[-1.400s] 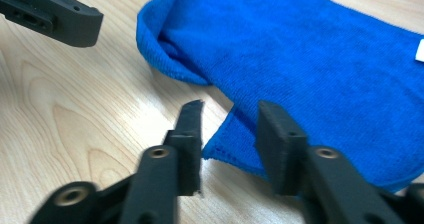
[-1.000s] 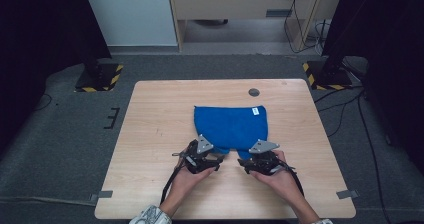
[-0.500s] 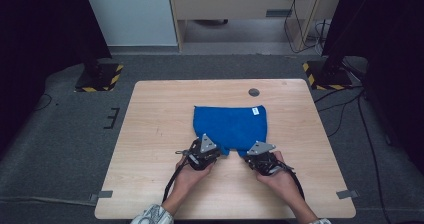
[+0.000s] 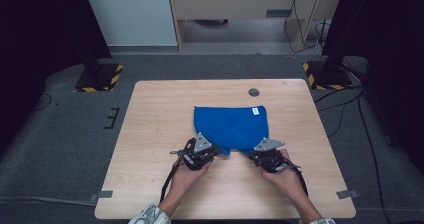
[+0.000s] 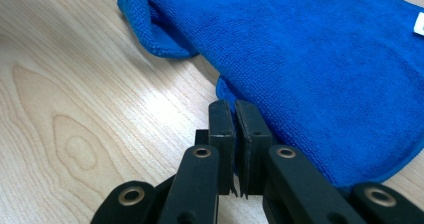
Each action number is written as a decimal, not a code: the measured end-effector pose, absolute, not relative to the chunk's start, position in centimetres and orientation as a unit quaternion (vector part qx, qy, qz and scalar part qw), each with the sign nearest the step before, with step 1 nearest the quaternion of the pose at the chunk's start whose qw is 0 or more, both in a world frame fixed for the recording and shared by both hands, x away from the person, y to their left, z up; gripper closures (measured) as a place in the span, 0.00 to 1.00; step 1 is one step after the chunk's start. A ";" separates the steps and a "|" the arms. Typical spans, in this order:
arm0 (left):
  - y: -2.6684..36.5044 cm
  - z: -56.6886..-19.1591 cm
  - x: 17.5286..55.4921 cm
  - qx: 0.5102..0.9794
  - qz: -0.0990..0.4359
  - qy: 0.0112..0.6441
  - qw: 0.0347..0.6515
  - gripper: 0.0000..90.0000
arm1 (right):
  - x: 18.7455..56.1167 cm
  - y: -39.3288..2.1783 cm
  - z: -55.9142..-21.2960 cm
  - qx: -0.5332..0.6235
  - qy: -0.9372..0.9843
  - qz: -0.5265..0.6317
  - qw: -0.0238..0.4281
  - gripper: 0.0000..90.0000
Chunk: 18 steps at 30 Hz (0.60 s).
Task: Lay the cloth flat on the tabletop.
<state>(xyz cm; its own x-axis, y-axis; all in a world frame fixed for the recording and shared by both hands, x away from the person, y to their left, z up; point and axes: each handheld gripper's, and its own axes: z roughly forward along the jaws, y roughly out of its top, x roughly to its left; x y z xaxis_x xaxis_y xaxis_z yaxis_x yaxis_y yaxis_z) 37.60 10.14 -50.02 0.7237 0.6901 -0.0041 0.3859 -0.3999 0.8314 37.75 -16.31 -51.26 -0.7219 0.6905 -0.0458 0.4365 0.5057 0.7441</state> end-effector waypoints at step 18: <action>8.1 -52.3 39.4 0.846 0.177 0.308 0.399 0.70 | 37.7 -15.9 -51.5 0.329 0.852 0.372 0.163 0.96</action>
<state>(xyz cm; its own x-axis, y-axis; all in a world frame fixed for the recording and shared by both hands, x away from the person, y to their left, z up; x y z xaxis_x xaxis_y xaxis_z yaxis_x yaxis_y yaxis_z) 39.38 8.14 -52.31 0.7479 0.6617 0.0534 0.3799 -0.4925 0.7830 37.68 -15.94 -51.53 -0.7309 0.6818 -0.0323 0.4395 0.5063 0.7419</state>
